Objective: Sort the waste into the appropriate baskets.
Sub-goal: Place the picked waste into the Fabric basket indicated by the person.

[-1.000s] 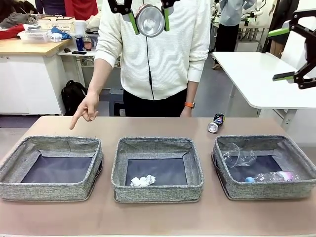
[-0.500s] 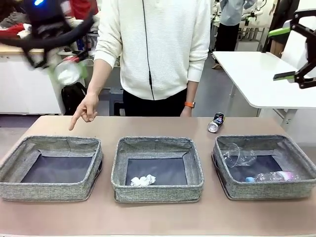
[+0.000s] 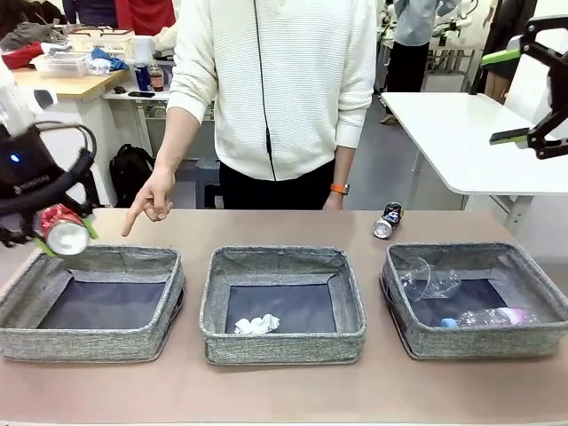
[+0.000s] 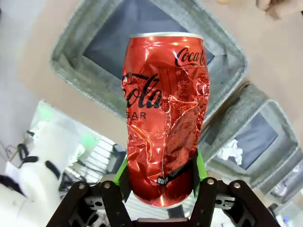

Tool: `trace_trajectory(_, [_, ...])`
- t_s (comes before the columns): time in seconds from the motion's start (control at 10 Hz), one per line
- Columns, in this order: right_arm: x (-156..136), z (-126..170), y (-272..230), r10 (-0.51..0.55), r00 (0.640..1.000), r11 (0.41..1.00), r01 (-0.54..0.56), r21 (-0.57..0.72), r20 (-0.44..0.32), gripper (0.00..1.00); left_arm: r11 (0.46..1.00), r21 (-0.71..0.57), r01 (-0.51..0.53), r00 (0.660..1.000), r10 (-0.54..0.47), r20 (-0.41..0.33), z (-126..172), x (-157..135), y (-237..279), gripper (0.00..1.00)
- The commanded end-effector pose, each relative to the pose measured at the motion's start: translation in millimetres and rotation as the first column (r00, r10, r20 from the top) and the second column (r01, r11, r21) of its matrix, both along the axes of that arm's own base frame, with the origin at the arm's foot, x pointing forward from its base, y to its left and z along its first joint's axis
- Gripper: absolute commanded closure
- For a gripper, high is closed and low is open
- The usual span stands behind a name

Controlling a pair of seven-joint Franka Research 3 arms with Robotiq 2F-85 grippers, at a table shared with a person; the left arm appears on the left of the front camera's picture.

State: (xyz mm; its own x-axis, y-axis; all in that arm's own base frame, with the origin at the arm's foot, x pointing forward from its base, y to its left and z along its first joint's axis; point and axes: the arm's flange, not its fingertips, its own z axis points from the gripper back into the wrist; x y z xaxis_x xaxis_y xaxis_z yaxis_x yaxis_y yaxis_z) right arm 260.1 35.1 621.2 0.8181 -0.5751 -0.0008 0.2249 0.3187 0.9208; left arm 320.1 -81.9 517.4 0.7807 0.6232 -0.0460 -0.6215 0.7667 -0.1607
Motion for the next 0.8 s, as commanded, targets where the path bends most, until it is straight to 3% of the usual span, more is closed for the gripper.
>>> trace_trajectory(0.0, [3, 1, 0, 0.018, 1.000, 1.000, -0.018, 0.010, 0.020, 0.00, 1.000, 0.009, -0.025, 0.998, 0.024, 0.062, -9, 0, -20, 0.43])
trace_trajectory(0.5, [3, 1, 0, 0.018, 1.000, 1.000, -0.018, 0.010, 0.020, 0.00, 0.999, 0.018, -0.051, 0.999, 0.051, -0.014, -35, 2, -18, 0.43])
trace_trajectory(0.7, [3, 1, 0, 0.018, 1.000, 1.000, -0.018, 0.010, 0.020, 0.00, 0.998, 0.015, -0.054, 0.998, 0.055, -0.024, -37, 4, -18, 0.00])
